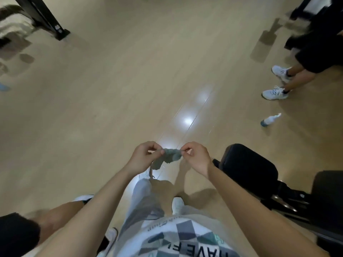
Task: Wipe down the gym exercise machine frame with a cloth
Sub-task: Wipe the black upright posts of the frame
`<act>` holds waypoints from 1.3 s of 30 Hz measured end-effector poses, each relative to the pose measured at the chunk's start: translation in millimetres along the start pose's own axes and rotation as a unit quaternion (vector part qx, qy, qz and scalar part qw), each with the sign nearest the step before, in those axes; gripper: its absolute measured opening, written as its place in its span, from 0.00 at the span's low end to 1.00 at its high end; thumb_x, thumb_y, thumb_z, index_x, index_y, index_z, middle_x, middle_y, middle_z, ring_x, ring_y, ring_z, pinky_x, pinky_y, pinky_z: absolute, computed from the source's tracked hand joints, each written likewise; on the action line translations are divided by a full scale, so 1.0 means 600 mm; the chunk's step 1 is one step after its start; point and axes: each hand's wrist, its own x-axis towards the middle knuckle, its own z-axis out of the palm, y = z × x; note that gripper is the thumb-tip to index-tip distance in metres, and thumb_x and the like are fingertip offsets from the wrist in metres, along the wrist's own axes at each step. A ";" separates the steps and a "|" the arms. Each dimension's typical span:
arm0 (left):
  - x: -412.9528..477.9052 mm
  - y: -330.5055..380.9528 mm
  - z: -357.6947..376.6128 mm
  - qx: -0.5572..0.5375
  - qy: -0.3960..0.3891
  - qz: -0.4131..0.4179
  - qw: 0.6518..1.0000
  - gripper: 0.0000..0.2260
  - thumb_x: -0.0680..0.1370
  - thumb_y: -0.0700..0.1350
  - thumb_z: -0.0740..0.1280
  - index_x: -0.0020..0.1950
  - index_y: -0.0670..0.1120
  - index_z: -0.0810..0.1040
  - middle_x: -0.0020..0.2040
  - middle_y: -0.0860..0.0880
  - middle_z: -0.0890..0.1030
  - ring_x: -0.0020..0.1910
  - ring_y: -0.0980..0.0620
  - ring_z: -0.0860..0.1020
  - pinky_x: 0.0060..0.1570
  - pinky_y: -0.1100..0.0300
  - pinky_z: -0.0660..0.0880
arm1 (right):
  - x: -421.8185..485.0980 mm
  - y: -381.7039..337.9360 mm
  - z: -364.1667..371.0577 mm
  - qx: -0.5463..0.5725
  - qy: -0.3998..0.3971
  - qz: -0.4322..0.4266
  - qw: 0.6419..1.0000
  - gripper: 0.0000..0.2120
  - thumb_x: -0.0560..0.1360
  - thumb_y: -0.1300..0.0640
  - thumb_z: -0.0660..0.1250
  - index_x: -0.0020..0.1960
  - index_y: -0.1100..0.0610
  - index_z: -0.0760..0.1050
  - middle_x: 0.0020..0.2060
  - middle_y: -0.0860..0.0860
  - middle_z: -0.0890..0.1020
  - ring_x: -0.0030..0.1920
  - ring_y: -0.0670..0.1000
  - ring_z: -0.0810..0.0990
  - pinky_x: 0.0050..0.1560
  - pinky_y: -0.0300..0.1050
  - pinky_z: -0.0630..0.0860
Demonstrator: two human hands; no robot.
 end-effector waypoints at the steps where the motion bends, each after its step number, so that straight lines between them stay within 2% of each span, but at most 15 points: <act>1: 0.034 0.001 -0.009 -0.007 -0.010 -0.001 1.000 0.06 0.77 0.47 0.73 0.44 0.46 0.82 0.45 0.42 0.84 0.46 0.41 0.82 0.46 0.53 0.78 | 0.029 -0.003 -0.003 -0.004 0.009 0.005 1.000 0.08 0.77 0.64 0.68 0.45 0.53 0.81 0.41 0.43 0.79 0.40 0.41 0.75 0.46 0.39 0.72; 3: 0.109 0.003 -0.029 -0.011 -0.030 -0.002 0.999 0.12 0.75 0.53 0.72 0.44 0.44 0.80 0.42 0.41 0.84 0.43 0.38 0.81 0.46 0.49 0.79 | 0.089 -0.004 -0.008 -0.016 0.032 0.009 0.999 0.08 0.76 0.66 0.68 0.45 0.54 0.81 0.39 0.39 0.78 0.39 0.43 0.76 0.45 0.41 0.72; 5: 0.187 0.012 -0.043 -0.020 -0.059 0.008 0.998 0.11 0.75 0.53 0.72 0.44 0.45 0.80 0.38 0.45 0.83 0.37 0.45 0.80 0.44 0.46 0.80 | 0.141 -0.017 -0.021 -0.012 0.056 0.045 0.997 0.08 0.78 0.64 0.66 0.46 0.53 0.79 0.40 0.40 0.79 0.41 0.48 0.80 0.43 0.43 0.74; 8: 0.306 0.041 -0.062 0.028 -0.096 0.027 0.995 0.08 0.77 0.51 0.73 0.42 0.49 0.81 0.35 0.51 0.81 0.31 0.52 0.76 0.35 0.55 0.74 | 0.209 -0.042 -0.051 0.082 0.102 0.150 0.980 0.04 0.81 0.62 0.63 0.52 0.57 0.77 0.48 0.50 0.81 0.42 0.54 0.84 0.42 0.50 0.83; 10: 0.378 0.072 -0.073 0.069 -0.131 0.055 0.988 0.06 0.76 0.52 0.74 0.42 0.52 0.81 0.38 0.51 0.82 0.32 0.50 0.77 0.35 0.55 0.74 | 0.249 -0.056 -0.078 0.110 0.141 0.179 0.968 0.04 0.81 0.62 0.64 0.53 0.58 0.77 0.49 0.54 0.81 0.42 0.53 0.84 0.44 0.49 0.83; 12: 0.450 0.114 -0.080 0.100 -0.169 0.073 0.978 0.05 0.77 0.50 0.74 0.42 0.54 0.81 0.41 0.48 0.83 0.35 0.46 0.80 0.37 0.52 0.76 | 0.285 -0.064 -0.109 0.099 0.177 0.185 0.962 0.03 0.80 0.62 0.65 0.50 0.56 0.77 0.45 0.52 0.82 0.43 0.51 0.83 0.44 0.46 0.81; 14: 0.528 0.165 -0.074 0.100 -0.205 0.080 0.970 0.06 0.77 0.44 0.74 0.41 0.52 0.81 0.40 0.44 0.84 0.34 0.46 0.81 0.36 0.51 0.79 | 0.319 -0.063 -0.149 0.070 0.208 0.196 0.956 0.04 0.78 0.61 0.68 0.48 0.53 0.78 0.42 0.48 0.81 0.42 0.46 0.80 0.42 0.37 0.74; 16: 0.578 0.205 -0.064 0.111 -0.224 0.109 0.962 0.05 0.77 0.43 0.73 0.42 0.51 0.82 0.38 0.46 0.84 0.36 0.46 0.82 0.40 0.50 0.81 | 0.334 -0.062 -0.176 0.024 0.209 0.188 0.959 0.05 0.77 0.62 0.70 0.49 0.52 0.79 0.40 0.45 0.80 0.41 0.42 0.76 0.39 0.33 0.69; 20: 0.717 0.299 0.016 0.176 -0.289 0.157 0.928 0.02 0.76 0.46 0.74 0.44 0.50 0.83 0.39 0.51 0.82 0.41 0.48 0.80 0.43 0.52 0.78 | 0.394 -0.005 -0.246 0.033 0.249 0.253 0.934 0.06 0.76 0.63 0.69 0.42 0.56 0.80 0.34 0.48 0.78 0.36 0.49 0.75 0.38 0.45 0.71; 24: 0.847 0.381 0.137 0.215 -0.345 0.176 0.897 0.02 0.76 0.46 0.73 0.44 0.50 0.83 0.40 0.53 0.83 0.43 0.48 0.81 0.45 0.51 0.78 | 0.451 0.086 -0.321 0.100 0.319 0.330 0.883 0.03 0.76 0.58 0.71 0.46 0.56 0.84 0.40 0.49 0.83 0.42 0.51 0.80 0.43 0.46 0.75; 28: 0.968 0.453 0.264 0.285 -0.385 0.191 0.857 0.02 0.77 0.44 0.72 0.47 0.48 0.85 0.43 0.52 0.84 0.45 0.50 0.80 0.47 0.53 0.78 | 0.500 0.177 -0.415 0.182 0.341 0.387 0.837 0.06 0.77 0.62 0.70 0.45 0.52 0.83 0.41 0.50 0.86 0.41 0.52 0.84 0.47 0.52 0.82; 31: 1.042 0.509 0.351 0.318 -0.418 0.191 0.829 0.03 0.76 0.42 0.72 0.48 0.47 0.86 0.43 0.50 0.85 0.43 0.50 0.81 0.42 0.64 0.77 | 0.531 0.230 -0.498 0.228 0.377 0.416 0.795 0.08 0.76 0.63 0.70 0.44 0.51 0.81 0.41 0.52 0.85 0.43 0.54 0.84 0.49 0.54 0.83; 33: 1.086 0.547 0.408 0.333 -0.435 0.178 0.818 0.06 0.75 0.39 0.71 0.44 0.49 0.86 0.40 0.49 0.85 0.42 0.48 0.82 0.41 0.61 0.77 | 0.547 0.265 -0.557 0.264 0.405 0.432 0.761 0.04 0.76 0.61 0.72 0.46 0.53 0.82 0.40 0.51 0.84 0.44 0.53 0.83 0.48 0.52 0.82; 35: 1.131 0.582 0.471 0.343 -0.449 0.178 0.806 0.09 0.73 0.38 0.69 0.41 0.51 0.85 0.38 0.49 0.85 0.41 0.47 0.83 0.43 0.54 0.78 | 0.566 0.301 -0.612 0.314 0.435 0.445 0.717 0.03 0.75 0.61 0.74 0.48 0.58 0.83 0.37 0.52 0.83 0.38 0.52 0.81 0.39 0.48 0.80; 39: 1.216 0.643 0.630 0.379 -0.436 0.239 0.780 0.11 0.73 0.38 0.68 0.41 0.52 0.86 0.37 0.55 0.82 0.39 0.55 0.78 0.41 0.60 0.74 | 0.612 0.380 -0.720 0.467 0.502 0.438 0.582 0.06 0.75 0.66 0.72 0.51 0.62 0.82 0.35 0.58 0.84 0.31 0.52 0.81 0.30 0.41 0.76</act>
